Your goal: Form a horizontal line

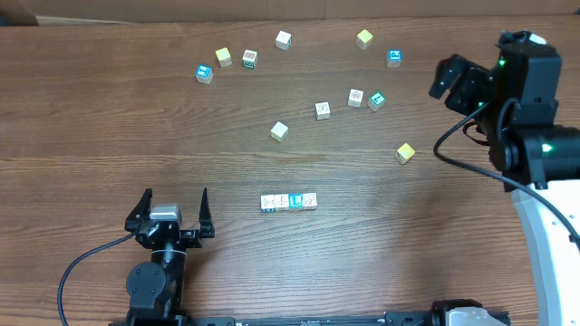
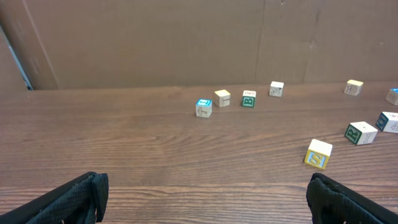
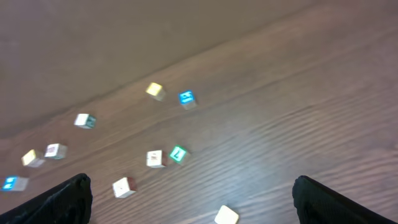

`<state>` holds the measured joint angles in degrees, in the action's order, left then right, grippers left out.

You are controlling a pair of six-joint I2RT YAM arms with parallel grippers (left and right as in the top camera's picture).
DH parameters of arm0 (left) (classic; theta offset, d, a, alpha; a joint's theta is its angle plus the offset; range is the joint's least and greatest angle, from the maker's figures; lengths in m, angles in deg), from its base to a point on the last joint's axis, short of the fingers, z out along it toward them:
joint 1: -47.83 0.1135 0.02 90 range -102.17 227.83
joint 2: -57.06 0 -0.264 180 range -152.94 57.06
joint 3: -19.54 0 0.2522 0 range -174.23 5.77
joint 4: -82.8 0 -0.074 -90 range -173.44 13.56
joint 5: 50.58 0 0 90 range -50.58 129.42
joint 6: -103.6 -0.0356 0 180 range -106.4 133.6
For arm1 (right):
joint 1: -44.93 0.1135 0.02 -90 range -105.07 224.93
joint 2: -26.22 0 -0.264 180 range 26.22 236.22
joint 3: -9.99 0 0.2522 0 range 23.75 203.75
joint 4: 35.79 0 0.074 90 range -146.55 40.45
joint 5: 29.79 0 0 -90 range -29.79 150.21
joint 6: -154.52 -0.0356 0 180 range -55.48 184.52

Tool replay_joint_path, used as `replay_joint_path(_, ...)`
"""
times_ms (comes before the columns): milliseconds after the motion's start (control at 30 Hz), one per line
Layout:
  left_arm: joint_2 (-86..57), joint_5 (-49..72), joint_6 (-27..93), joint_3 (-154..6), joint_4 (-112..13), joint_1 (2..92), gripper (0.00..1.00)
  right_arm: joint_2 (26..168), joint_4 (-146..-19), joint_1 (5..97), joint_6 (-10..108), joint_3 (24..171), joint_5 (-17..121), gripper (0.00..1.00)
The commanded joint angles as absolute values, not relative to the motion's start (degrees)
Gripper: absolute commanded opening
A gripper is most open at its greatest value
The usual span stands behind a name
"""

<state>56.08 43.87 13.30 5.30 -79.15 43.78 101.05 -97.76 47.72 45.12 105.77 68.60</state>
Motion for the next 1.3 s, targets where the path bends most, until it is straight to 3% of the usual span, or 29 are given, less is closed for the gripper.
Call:
replay_joint_path(0, 56.8, 43.0, 11.9, 5.4, -79.1, 43.6, 1.00, 99.1, -97.6, 49.7, 48.1, 104.6, 69.2, 1.00)
replay_joint_path(100, 56.8, 43.0, 11.9, 5.4, -79.1, 43.6, 1.00, 98.5, -95.6, 51.2, 53.7, 102.3, 66.2, 1.00)
replay_joint_path(300, 56.8, 43.0, 11.9, 5.4, -79.1, 43.6, 0.99, 95.4, -77.2, 51.8, 64.9, 92.2, 57.1, 1.00)
replay_joint_path(967, 56.8, 43.0, 11.9, 5.4, -79.1, 43.6, 1.00, 81.4, -31.4, 51.8, 65.0, 37.0, 50.5, 1.00)
replay_joint_path(1100, 56.8, 43.0, 11.9, 5.4, -79.1, 43.6, 0.99, 78.6, -14.8, 51.8, 65.0, 26.5, 51.1, 1.00)
replay_joint_path(1267, 56.8, 43.0, 11.9, 5.4, -79.1, 43.6, 1.00, 75.5, -16.4, 51.8, 65.0, 24.2, 51.6, 1.00)
